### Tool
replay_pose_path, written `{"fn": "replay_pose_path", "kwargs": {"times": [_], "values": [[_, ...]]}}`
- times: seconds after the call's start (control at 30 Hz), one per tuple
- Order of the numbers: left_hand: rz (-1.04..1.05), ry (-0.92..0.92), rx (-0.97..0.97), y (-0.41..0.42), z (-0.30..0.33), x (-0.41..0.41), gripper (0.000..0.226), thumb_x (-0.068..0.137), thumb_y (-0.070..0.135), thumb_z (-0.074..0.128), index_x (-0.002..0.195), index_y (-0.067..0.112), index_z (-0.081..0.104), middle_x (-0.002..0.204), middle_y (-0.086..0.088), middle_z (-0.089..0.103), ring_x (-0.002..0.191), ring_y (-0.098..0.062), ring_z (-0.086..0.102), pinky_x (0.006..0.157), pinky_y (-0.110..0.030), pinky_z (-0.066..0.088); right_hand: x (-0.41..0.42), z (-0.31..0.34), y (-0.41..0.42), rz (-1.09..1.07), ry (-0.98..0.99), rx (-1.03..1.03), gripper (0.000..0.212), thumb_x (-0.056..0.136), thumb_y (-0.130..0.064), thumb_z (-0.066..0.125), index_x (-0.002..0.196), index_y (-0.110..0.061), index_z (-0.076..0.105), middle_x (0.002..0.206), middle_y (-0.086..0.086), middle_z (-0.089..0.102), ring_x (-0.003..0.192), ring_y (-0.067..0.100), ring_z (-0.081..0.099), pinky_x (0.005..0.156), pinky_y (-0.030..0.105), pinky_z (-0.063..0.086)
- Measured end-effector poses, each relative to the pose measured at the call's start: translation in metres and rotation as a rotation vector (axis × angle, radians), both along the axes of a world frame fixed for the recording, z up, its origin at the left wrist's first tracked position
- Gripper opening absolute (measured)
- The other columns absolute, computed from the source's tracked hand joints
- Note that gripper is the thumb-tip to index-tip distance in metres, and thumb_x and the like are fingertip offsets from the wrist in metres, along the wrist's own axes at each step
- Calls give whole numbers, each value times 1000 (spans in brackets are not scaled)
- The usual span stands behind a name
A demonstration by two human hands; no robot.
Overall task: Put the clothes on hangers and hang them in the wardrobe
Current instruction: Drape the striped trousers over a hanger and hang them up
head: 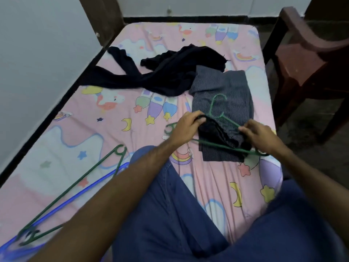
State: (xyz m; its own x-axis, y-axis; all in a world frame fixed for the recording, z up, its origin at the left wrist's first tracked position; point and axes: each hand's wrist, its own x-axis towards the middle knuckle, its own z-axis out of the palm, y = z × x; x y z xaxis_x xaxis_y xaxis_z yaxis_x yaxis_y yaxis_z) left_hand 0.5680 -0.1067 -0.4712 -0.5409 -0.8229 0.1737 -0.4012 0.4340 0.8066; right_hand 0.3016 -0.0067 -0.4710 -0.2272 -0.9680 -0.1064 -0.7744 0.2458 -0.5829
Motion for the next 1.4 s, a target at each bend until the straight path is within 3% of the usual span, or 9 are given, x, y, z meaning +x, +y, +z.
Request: {"fn": "replay_pose_path", "kwargs": {"times": [0.1, 0.27, 0.43, 0.53, 0.7, 0.8, 0.87, 1.07, 1.4], "values": [[65, 88, 118, 5, -2, 0, 24, 100, 28, 55, 108, 8, 66, 96, -6, 69, 92, -19, 63, 83, -32, 48, -20, -12, -15, -126, 36, -6, 31, 99, -49, 57, 90, -20, 53, 82, 14, 68, 80, 34, 63, 71, 40, 47], [-225, -514, -184, 8, -19, 3, 57, 90, 71, 34, 102, 24, 65, 99, 7, 62, 96, -16, 54, 90, -45, 44, -30, -22, -27, -111, 36, 23, 33, 99, -50, 57, 92, -18, 54, 90, 15, 70, 83, 34, 62, 73, 39, 45], [-337, -584, -592, 17, -33, -18, 90, 85, 79, 44, 151, 18, 35, 153, -4, 41, 133, -22, 45, 108, -47, 38, -24, -20, -15, -46, 2, 15, 29, 97, -50, 60, 96, -23, 48, 77, 12, 67, 65, 31, 58, 64, 38, 46], [-371, -641, -676, 27, -47, -46, 100, 83, 65, 63, 159, 22, 15, 147, -7, 45, 115, -23, 56, 93, -42, 47, -18, -20, -4, -7, -3, -19, 21, 101, -43, 57, 98, -25, 47, 72, 8, 68, 58, 28, 58, 59, 39, 48], [-219, -268, -312, 12, -41, -56, 31, 96, 21, 61, 126, 18, 64, 98, -2, 71, 78, -16, 67, 72, -36, 56, -16, -19, -4, 15, 25, -48, 14, 104, -37, 53, 101, -27, 44, 63, 12, 62, 55, 31, 55, 55, 44, 47], [-31, 50, 268, -3, -34, -44, 31, 101, 35, 56, 120, 13, 66, 78, -1, 64, 58, -8, 54, 58, -23, 42, -20, -23, -7, 9, 67, -68, 14, 105, -39, 50, 102, -28, 41, 61, 9, 61, 57, 33, 55, 60, 46, 48], [84, 215, 459, -7, -33, -35, 42, 97, 47, 56, 116, 11, 67, 92, -2, 68, 78, -14, 63, 76, -30, 47, -23, -25, -10, 7, 91, -88, 15, 105, -40, 49, 103, -27, 41, 61, 8, 60, 57, 34, 54, 61, 46, 48], [-83, 189, 257, -3, -32, -32, 48, 100, 43, 55, 135, 11, 59, 128, -1, 68, 114, -10, 65, 101, -32, 51, -34, -15, -36, 30, 70, -93, 16, 105, -39, 51, 98, -26, 44, 62, 4, 57, 57, 26, 49, 61, 39, 43], [-126, 235, 396, -58, 31, -50, 32, 101, 38, 56, 126, 20, 64, 121, 6, 70, 112, -8, 66, 106, -38, 49, -45, 12, -52, 61, -177, 16, 13, 103, -35, 57, 98, -24, 51, 48, 2, 54, 43, 18, 48, 50, 31, 43]]}}
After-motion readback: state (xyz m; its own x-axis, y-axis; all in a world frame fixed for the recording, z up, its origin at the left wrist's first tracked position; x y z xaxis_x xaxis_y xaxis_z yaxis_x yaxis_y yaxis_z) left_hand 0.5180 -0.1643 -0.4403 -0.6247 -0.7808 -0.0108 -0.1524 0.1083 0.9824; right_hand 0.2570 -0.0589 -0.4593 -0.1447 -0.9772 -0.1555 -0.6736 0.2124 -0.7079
